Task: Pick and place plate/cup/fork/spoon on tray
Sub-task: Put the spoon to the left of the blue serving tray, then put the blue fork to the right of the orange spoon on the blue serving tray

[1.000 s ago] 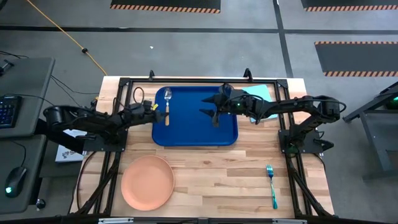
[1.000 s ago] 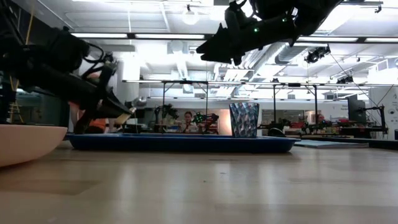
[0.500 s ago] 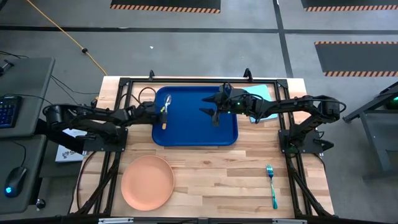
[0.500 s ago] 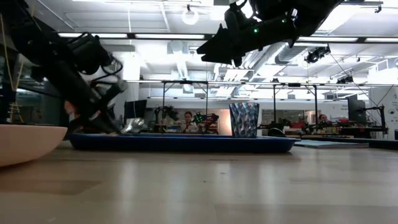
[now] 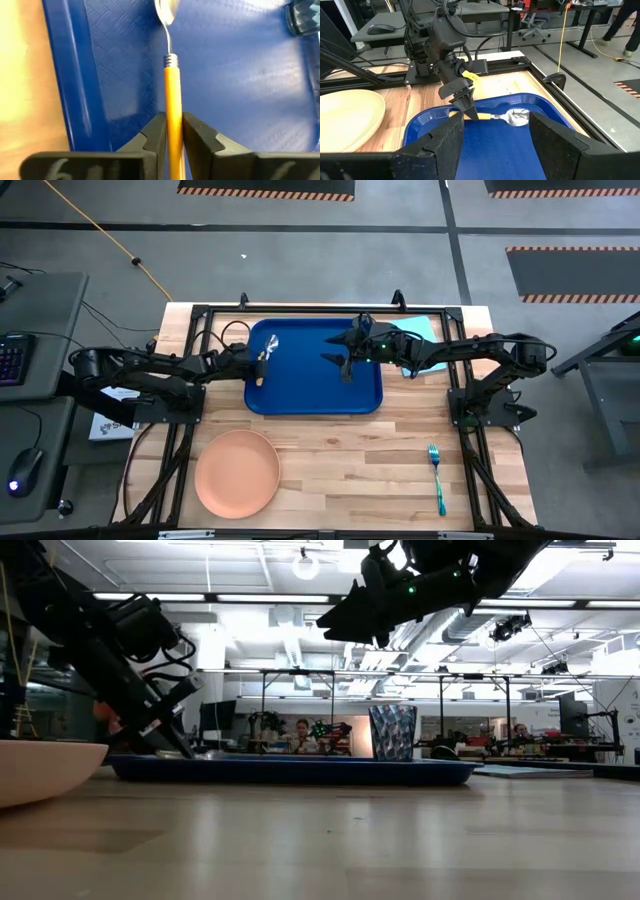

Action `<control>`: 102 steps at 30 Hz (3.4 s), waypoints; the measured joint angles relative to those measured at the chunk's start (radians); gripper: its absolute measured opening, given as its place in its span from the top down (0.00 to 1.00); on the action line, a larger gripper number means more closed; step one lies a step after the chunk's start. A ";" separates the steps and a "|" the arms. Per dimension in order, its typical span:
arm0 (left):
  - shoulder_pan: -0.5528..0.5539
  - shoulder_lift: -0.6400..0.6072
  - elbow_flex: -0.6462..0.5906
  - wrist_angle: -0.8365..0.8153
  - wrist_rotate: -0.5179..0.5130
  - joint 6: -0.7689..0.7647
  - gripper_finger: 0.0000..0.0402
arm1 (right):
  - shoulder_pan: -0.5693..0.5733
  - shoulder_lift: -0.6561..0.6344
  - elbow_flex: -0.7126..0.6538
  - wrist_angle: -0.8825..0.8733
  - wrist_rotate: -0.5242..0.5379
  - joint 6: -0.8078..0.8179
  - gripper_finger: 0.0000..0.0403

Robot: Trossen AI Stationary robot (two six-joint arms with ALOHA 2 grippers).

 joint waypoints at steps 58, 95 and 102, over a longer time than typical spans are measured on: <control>0.002 -0.003 0.000 0.029 0.179 0.229 0.56 | 0.001 0.000 0.000 -0.001 -0.001 0.044 0.46; -0.192 -0.295 0.000 0.685 0.078 0.844 0.56 | 0.001 -0.002 0.000 0.008 -0.018 -0.025 0.46; -0.175 -0.224 0.072 0.727 0.112 0.897 0.56 | 0.001 -0.111 0.000 -0.112 -0.087 -0.035 0.46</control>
